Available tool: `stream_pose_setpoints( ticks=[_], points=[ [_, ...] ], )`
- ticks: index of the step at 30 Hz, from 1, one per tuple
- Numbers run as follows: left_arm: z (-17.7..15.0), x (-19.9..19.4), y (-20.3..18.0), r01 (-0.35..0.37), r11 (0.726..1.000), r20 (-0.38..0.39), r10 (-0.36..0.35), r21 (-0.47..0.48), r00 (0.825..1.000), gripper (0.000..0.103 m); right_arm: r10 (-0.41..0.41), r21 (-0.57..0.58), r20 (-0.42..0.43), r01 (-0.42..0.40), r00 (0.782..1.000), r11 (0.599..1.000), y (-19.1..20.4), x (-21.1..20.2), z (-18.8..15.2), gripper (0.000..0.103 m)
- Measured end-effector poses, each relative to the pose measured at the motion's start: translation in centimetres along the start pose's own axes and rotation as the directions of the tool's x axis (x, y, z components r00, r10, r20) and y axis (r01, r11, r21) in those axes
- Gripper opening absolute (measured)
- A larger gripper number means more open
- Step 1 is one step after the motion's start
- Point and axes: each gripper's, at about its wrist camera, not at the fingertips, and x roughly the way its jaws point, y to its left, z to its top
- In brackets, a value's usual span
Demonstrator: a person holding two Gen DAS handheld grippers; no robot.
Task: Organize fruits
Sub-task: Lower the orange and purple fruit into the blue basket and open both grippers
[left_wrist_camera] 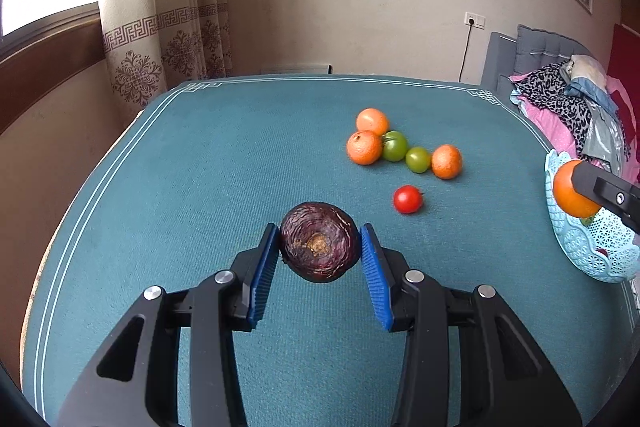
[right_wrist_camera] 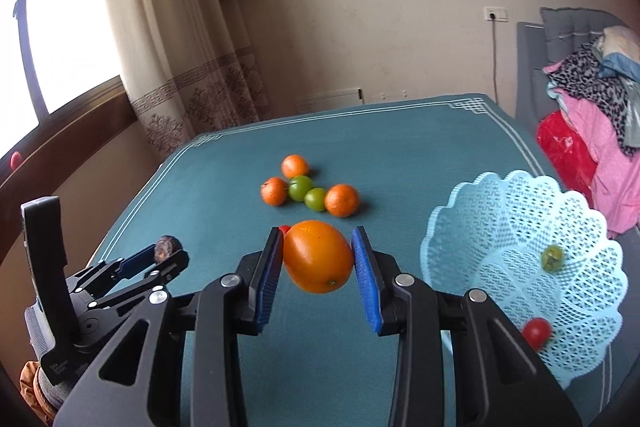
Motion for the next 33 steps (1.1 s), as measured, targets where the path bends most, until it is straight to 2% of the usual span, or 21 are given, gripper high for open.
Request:
stream_pose_setpoints(
  ticks=[8,13,23,33],
  points=[
    [0.8,-1.8,-3.1,0.044,0.998,0.019,-0.045,0.049,0.999,0.043,-0.097,0.104,0.041,0.092,0.994,0.990,-6.4,-3.3,-0.4,0.036],
    [1.3,-2.1,-5.5,0.077,0.993,0.020,-0.079,0.086,0.997,0.043,-0.160,0.169,0.036,0.152,0.986,0.974,-9.9,-4.1,-1.1,0.036],
    [2.2,-2.6,-10.6,0.148,0.977,0.014,-0.152,0.152,0.988,0.043,-0.200,0.229,0.012,0.192,0.980,0.954,-14.2,-4.5,-2.7,0.036],
    [3.0,-2.8,-14.2,0.212,0.958,0.008,-0.217,0.194,0.976,0.043,-0.214,0.273,0.000,0.206,0.977,0.940,-16.4,-4.3,-3.1,0.038]
  ],
)
